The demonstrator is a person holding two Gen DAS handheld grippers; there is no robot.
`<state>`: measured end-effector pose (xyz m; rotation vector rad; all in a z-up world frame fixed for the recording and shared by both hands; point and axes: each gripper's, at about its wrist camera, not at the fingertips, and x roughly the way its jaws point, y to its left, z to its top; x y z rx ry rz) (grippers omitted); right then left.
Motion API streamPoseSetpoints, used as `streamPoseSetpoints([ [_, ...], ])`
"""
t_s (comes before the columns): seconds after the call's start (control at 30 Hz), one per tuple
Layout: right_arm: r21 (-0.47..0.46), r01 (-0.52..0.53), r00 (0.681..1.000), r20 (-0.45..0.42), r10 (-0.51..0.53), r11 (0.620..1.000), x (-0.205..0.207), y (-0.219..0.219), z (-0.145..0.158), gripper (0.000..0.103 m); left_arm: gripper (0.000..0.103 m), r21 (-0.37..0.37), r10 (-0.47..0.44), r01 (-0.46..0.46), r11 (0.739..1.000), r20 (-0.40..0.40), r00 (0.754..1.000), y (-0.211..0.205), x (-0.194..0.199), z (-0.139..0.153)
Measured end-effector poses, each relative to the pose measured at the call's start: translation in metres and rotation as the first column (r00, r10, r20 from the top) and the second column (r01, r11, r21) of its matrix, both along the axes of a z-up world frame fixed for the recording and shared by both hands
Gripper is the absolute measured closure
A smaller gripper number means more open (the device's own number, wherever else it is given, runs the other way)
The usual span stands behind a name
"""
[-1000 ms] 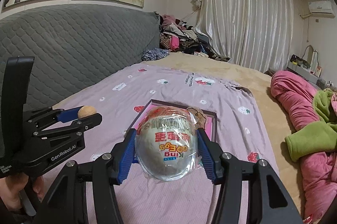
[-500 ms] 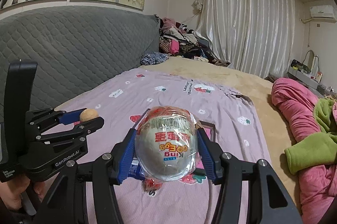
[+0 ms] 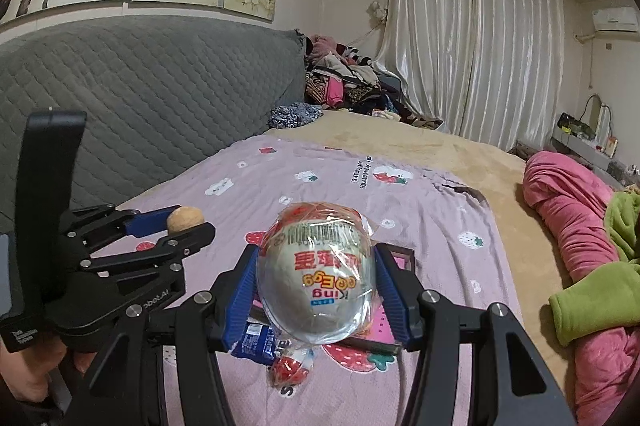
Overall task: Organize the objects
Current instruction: 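Bring the walnut over the tray with the left tool while the right tool carries the egg above it, then lower the walnut into the tray with the left tool while the right tool lowers the white egg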
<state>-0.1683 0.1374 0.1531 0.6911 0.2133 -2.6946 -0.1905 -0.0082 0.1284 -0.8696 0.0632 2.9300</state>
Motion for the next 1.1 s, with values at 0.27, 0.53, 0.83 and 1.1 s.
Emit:
streamPoseSetpoints([
  [0.27, -0.007, 0.008, 1.000, 0.020, -0.008, 1.000, -0.019, 0.003, -0.006, 0.046, 0.069, 0.001, -0.008, 0.008, 1.000, 0.004, 1.000, 0.003, -0.020, -0.005],
  [0.53, -0.005, 0.011, 1.000, 0.025, -0.011, 1.000, -0.044, 0.003, -0.016, 0.046, 0.069, -0.004, -0.010, 0.010, 1.000, 0.018, 1.000, 0.006, -0.043, -0.021],
  [0.83, -0.013, -0.004, 0.998, 0.069, 0.005, 1.000, -0.077, -0.005, -0.055, 0.047, 0.069, 0.009, -0.013, 0.012, 1.000, 0.058, 0.998, 0.001, -0.078, -0.060],
  [1.1, -0.008, -0.012, 0.992, 0.123, 0.013, 1.000, -0.099, -0.002, -0.103, 0.046, 0.069, 0.028, 0.023, -0.026, 0.999, 0.077, 0.997, -0.008, -0.112, -0.113],
])
